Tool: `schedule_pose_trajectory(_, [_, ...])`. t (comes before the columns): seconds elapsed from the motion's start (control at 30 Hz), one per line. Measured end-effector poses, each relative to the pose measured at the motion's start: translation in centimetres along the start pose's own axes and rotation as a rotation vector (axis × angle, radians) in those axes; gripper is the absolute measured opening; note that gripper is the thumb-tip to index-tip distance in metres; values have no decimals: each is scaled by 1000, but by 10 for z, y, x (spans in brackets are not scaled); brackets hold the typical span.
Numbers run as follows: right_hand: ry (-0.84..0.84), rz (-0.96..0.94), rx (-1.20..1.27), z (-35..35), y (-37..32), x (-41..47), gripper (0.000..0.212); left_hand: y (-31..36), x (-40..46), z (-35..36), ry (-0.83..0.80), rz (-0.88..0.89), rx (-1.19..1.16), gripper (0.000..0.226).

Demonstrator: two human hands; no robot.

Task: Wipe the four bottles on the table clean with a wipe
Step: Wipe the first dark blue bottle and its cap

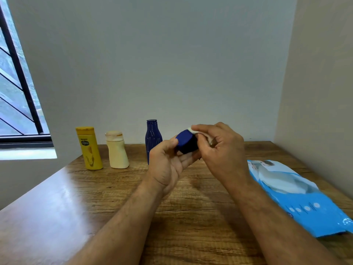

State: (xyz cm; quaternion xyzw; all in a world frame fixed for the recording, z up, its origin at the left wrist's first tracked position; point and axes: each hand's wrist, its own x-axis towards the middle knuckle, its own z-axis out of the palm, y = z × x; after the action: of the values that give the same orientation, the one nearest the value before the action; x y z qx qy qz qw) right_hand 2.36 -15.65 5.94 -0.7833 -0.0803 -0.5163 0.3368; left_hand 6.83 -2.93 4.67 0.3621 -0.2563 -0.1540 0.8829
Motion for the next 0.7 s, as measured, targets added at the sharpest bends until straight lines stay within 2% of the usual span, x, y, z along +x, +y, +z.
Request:
schedule_pose_trajectory(0.13, [-29,-28,-3,1,-1,-2,25,1,6,-4,88,-12,-43,54])
schedule_pose_trajectory(0.23, [-62,-61,16,3,-2,-3,27,3,7,-6,118,-1,-46,47])
schedule_pose_trajectory(0.37, [-58,-69,80,0,-2,-2,19,4,6,-8,124,-40,-7,35])
schedule_pose_trajectory(0.47, [-50,-42,13,1,-1,-3,18,7,6,-6,92,-36,-12,50])
schedule_pose_trajectory(0.6, [33,103,20,2,1,0,17,7,6,-4,29,-3,4,79])
schedule_pose_trajectory(0.7, [-9,187,59,1,1,1,16,6,5,-5,0,-19,4,84])
